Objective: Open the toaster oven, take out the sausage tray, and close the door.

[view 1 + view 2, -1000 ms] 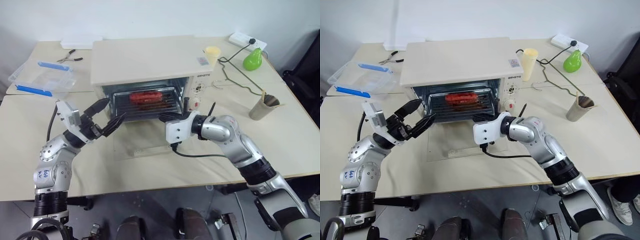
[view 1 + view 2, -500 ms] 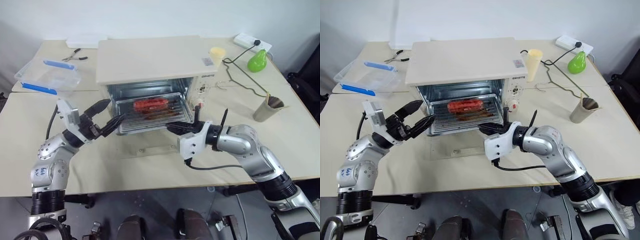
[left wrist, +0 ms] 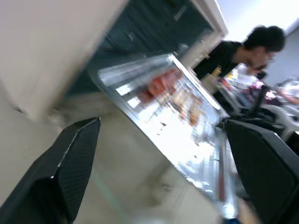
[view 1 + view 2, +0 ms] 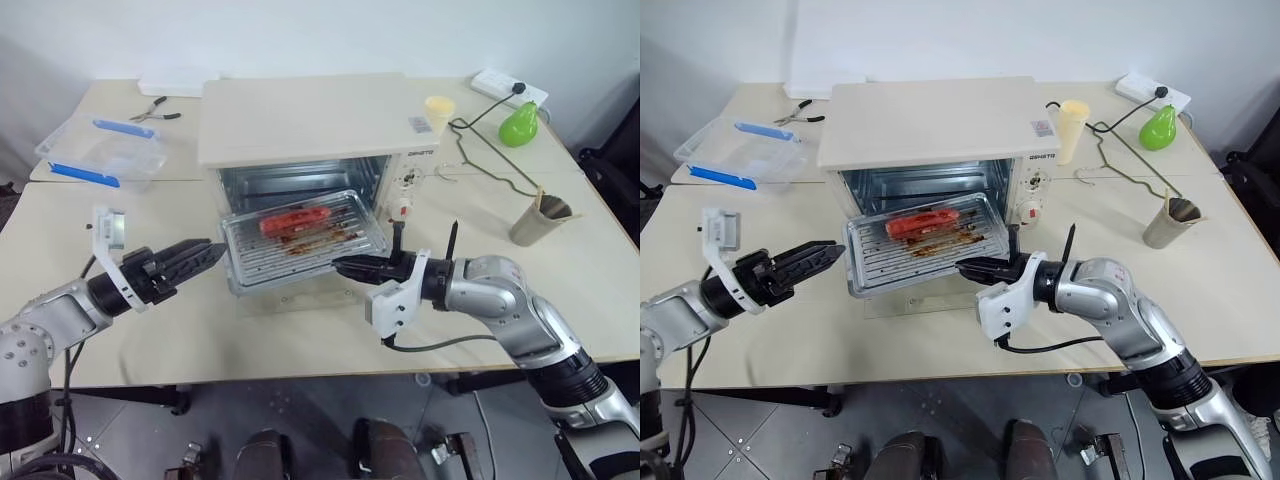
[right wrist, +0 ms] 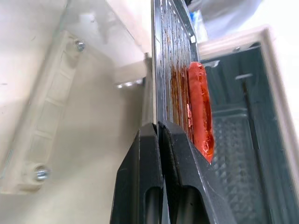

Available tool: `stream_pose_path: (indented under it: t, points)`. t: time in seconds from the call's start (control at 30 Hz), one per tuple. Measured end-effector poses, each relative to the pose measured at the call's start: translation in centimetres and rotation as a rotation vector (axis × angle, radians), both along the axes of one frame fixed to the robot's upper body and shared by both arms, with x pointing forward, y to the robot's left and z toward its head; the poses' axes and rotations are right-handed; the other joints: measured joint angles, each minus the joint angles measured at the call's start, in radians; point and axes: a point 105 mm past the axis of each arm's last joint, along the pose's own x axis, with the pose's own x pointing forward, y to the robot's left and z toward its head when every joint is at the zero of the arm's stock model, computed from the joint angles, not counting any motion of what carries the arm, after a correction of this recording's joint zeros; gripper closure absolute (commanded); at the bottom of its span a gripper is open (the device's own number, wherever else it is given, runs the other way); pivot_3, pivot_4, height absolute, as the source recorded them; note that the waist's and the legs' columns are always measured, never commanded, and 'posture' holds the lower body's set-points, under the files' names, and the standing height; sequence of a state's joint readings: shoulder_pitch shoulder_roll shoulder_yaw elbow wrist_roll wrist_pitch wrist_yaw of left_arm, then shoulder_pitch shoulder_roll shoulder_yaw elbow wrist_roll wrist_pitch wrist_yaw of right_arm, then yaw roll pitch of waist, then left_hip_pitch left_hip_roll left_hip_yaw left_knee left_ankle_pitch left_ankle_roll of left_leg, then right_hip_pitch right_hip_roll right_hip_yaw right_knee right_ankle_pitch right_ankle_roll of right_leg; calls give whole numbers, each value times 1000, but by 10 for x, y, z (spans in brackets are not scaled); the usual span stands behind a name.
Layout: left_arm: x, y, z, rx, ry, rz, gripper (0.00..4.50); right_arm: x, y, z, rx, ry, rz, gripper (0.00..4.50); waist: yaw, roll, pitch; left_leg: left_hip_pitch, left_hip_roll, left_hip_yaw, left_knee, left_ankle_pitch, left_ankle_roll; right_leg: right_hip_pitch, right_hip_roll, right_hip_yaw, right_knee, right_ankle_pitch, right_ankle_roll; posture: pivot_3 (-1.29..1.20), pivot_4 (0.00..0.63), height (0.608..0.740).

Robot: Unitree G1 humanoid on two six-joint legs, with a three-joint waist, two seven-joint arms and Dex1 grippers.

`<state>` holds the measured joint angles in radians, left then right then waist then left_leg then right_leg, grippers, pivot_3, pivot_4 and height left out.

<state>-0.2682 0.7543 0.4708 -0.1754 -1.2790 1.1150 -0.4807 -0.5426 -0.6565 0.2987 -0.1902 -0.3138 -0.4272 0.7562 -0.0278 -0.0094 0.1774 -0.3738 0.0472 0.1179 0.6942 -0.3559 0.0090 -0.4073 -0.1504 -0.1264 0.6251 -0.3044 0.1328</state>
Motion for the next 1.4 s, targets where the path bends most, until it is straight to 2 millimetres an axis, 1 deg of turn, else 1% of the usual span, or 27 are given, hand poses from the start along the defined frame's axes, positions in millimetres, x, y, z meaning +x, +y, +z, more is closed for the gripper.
stream_pose_path:
  t: [0.13, 0.23, 0.37, 0.43, 0.5, 0.6, 0.67, 0.7, 0.87, 0.9, 0.93, 0.97, 1.07, 1.17, 1.3, 1.4]
  points:
    - [0, -7, -2, -60, 85, -15, 0, -6, 5, 3, 24, 15, 58, 4474, -1, 0, 0, 0, 0, 0, -1, 0, 0, 0, 0, 0, 0, 0, 0, 0, 150, 740]
    - [-5, -15, -3, -100, 126, -53, 593, -5, 5, 0, 7, 25, 74, 4500, -1, 0, 0, 0, -1, 0, 0, 0, 0, 0, 0, 0, 0, 0, 0, 0, 150, 740]
    - [-6, -18, -3, -130, 162, -51, 1742, -6, 5, 0, 1, 25, 91, 4500, 0, 0, 0, 0, -1, 0, 0, 0, 0, 0, 0, 0, 0, 0, 0, 0, 150, 740]
    - [-9, -19, -9, -123, 210, -56, 2358, -7, 6, 3, 5, 17, 110, 4500, -1, 0, 0, 0, -1, 0, 0, 0, 0, 0, 0, 0, 0, 0, 0, 0, 150, 740]
    - [-14, -20, -11, -168, 270, -75, 2949, -9, 8, 4, 8, 10, 132, 4500, -1, 0, 0, 1, 0, 0, 0, 0, 0, 0, 0, 2, 1, 0, 0, 0, 150, 740]
    - [-15, -20, -9, -211, 304, -75, 3831, -9, 9, 2, 4, 17, 136, 4500, 0, 0, 0, 1, 0, -1, 0, 0, 0, 1, 0, 2, 0, 0, 0, 0, 150, 740]
    - [-17, -19, -9, -228, 319, -76, 4326, -10, 10, 1, 1, 21, 145, 4500, 0, 0, 0, 1, 0, -1, 0, 0, 0, 1, 0, 4, 0, 0, 0, 0, 150, 740]
    - [-18, -19, -9, -240, 329, -75, 4489, -10, 10, 0, -3, 22, 149, 4500, 0, 0, 0, 1, -1, -1, 0, 0, 0, 1, 0, 4, 0, 0, 0, 0, 150, 740]
    - [-20, -16, -18, -286, 384, -98, 4489, -12, 12, -3, -9, 64, 175, 4500, 0, 0, 0, 1, -4, 0, 0, 0, 0, 1, 2, 4, 0, 0, -1, 0, 150, 740]
    - [-20, -16, -18, -286, 387, -100, 4500, -12, 12, -2, 0, 85, 179, 3966, 0, 0, 0, 1, -4, 0, 0, 0, 0, 1, 2, 4, 0, 0, -1, 0, 150, 740]
    - [-21, -15, -20, -295, 393, -101, 4500, -13, 12, 1, 33, 113, 184, 3719, -1, 0, 0, 1, -4, 0, 0, 0, 0, 1, 2, 4, 0, 0, -1, 0, 150, 740]
    - [-25, -12, -22, -315, 402, -112, 4500, -14, 12, 5, 99, 191, 189, 3381, -1, 0, 0, 1, -4, 0, 0, 0, 0, 1, 2, 4, 0, 0, -1, 0, 150, 740]
    - [-34, -5, -28, -345, 425, -116, 4500, -13, 7, 13, 202, 307, 181, 2381, -1, 0, 0, 1, -4, 0, 0, 0, 0, 1, 2, 4, 0, 0, -1, 0, 150, 740]
    - [-42, 1, -34, -372, 445, -110, 4500, -13, 2, 19, 262, 397, 179, 1358, -1, 0, 0, 1, -3, 0, 0, 0, 0, 1, 2, 4, 0, 0, -1, 0, 150, 740]
    - [-59, 15, -46, -414, 490, -69, 4500, -5, -18, 20, 354, 575, 107, 14, 1, 0, 0, 1, -2, 1, 0, 0, 0, 0, 1, 6, 0, 0, -1, 0, 150, 740]
    - [-72, 34, -62, -420, 539, 42, 4500, 3, -42, 30, 427, 661, 43, 14, 1, 0, 0, 1, -2, 2, -1, 0, 0, 0, 2, 6, -1, -1, -1, 0, 150, 740]
